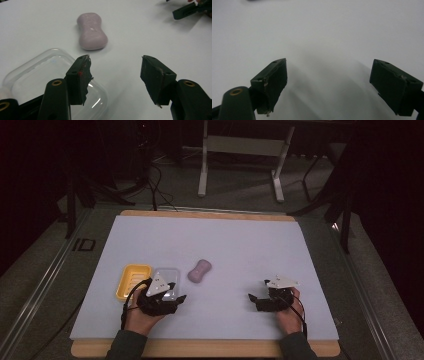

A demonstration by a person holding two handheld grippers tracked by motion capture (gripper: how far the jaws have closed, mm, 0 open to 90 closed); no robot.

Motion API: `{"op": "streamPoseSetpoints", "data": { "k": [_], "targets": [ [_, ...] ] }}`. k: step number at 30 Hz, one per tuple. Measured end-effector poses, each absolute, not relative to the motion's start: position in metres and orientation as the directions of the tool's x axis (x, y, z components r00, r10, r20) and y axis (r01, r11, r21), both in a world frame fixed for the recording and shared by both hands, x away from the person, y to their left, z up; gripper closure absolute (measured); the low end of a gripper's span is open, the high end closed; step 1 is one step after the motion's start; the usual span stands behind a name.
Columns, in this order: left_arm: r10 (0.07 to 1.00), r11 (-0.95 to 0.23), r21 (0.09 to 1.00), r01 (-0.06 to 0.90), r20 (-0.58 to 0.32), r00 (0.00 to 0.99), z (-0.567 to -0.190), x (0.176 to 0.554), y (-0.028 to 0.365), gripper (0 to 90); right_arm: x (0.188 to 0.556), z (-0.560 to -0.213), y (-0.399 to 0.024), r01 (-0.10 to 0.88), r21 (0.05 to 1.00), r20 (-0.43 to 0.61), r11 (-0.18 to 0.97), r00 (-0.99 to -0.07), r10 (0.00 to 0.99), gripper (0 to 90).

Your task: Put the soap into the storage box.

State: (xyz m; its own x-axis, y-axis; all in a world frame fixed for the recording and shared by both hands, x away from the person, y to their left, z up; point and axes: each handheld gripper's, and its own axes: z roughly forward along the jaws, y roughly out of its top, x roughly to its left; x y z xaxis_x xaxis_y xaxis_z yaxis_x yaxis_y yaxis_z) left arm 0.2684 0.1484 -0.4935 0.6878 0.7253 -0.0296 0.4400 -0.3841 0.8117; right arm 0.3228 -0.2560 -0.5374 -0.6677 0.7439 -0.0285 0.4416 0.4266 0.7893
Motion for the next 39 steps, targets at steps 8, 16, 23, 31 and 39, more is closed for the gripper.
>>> {"op": "streamPoseSetpoints", "data": {
  "k": [8, 16, 23, 31, 39],
  "targets": [
    [0.730, -0.380, 0.795, 0.473, -0.056, 0.681, -0.491, 0.272, 0.154, 40.6, 0.318, -0.536, -0.259, 0.419, 0.820, -0.030, 0.389, -0.648, 0.761, 14.2],
    [0.745, -0.377, 0.783, 0.494, -0.060, 0.664, -0.481, 0.284, 0.159, 40.3, 0.317, -0.536, -0.261, 0.396, 0.835, -0.031, 0.382, -0.659, 0.752, 15.8],
    [0.739, -0.399, 0.775, 0.491, -0.045, 0.672, -0.470, 0.294, 0.153, 42.1, 0.315, -0.536, -0.262, 0.387, 0.843, -0.025, 0.373, -0.665, 0.746, 15.8],
    [0.727, -0.406, 0.774, 0.486, -0.049, 0.685, -0.466, 0.306, 0.139, 40.9, 0.315, -0.536, -0.261, 0.379, 0.842, -0.030, 0.383, -0.677, 0.736, 15.8],
    [0.722, -0.415, 0.765, 0.493, -0.052, 0.690, -0.459, 0.317, 0.130, 40.1, 0.315, -0.536, -0.260, 0.378, 0.835, -0.038, 0.400, -0.685, 0.728, 15.8]
  ]
}}
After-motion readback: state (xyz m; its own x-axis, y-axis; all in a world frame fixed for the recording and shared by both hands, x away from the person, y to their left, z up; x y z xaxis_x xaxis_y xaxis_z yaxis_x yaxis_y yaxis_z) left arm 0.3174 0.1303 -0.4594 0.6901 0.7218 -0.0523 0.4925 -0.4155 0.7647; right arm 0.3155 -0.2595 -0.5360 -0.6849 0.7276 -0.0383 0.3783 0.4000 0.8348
